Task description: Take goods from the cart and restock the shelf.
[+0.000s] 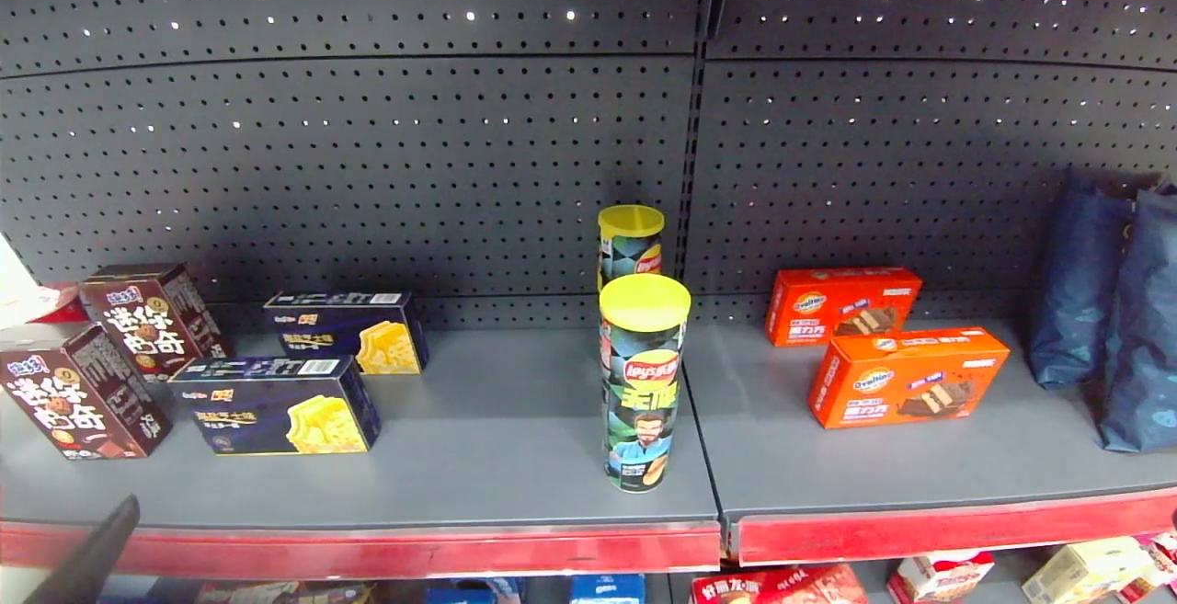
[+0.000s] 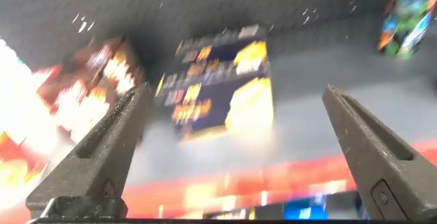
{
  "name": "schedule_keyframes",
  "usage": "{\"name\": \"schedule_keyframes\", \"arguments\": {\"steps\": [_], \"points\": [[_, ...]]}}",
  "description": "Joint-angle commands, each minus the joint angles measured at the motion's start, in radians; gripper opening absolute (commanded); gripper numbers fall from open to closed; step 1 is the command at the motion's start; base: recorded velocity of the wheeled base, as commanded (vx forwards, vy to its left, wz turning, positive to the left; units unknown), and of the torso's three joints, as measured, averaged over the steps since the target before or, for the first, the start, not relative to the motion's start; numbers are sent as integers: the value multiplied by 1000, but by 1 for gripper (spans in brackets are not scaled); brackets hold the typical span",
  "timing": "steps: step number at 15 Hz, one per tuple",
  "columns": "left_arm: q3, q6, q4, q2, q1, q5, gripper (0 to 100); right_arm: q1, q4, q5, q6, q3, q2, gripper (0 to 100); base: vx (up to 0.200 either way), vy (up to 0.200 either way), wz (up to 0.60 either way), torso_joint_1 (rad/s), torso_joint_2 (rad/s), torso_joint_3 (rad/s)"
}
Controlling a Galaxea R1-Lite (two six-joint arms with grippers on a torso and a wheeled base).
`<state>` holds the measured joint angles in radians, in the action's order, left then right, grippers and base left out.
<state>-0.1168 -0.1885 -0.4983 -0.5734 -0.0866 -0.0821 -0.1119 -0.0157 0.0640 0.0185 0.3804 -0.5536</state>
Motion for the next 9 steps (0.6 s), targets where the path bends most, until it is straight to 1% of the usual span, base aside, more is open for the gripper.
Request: {"name": "schedule_keyframes", "arguments": {"steps": [1, 2, 3, 4, 5, 6, 7, 8, 9], "points": [[11, 6, 250, 333, 28, -21, 100, 159, -125, -1, -2, -80, 310, 100, 0, 0, 0, 0, 0, 0], [11, 6, 331, 414, 41, -21, 100, 169, -165, -3, -2, -87, 373, 100, 0, 0, 0, 0, 0, 0], [11, 8, 419, 494, 41, -19, 100, 169, -191, -7, -2, -101, 431, 100, 0, 0, 0, 0, 0, 0], [14, 24, 445, 515, 41, -16, 100, 166, -193, -18, -3, -123, 472, 100, 0, 0, 0, 0, 0, 0], [12, 52, 438, 511, 42, -2, 100, 167, -174, -27, 6, -137, 474, 100, 0, 0, 0, 0, 0, 0], [17, 58, 438, 511, 42, 12, 100, 166, -156, -35, 3, -133, 474, 100, 0, 0, 0, 0, 0, 0], [45, 63, 434, 511, 42, 24, 100, 136, -151, -82, -11, -166, 494, 100, 0, 0, 0, 0, 0, 0], [48, 63, 434, 511, 42, 24, 100, 135, -150, -82, -15, -173, 495, 100, 0, 0, 0, 0, 0, 0], [94, 64, 426, 511, 42, 25, 100, 123, -82, -61, -68, -291, 517, 100, 0, 0, 0, 0, 0, 0]]}}
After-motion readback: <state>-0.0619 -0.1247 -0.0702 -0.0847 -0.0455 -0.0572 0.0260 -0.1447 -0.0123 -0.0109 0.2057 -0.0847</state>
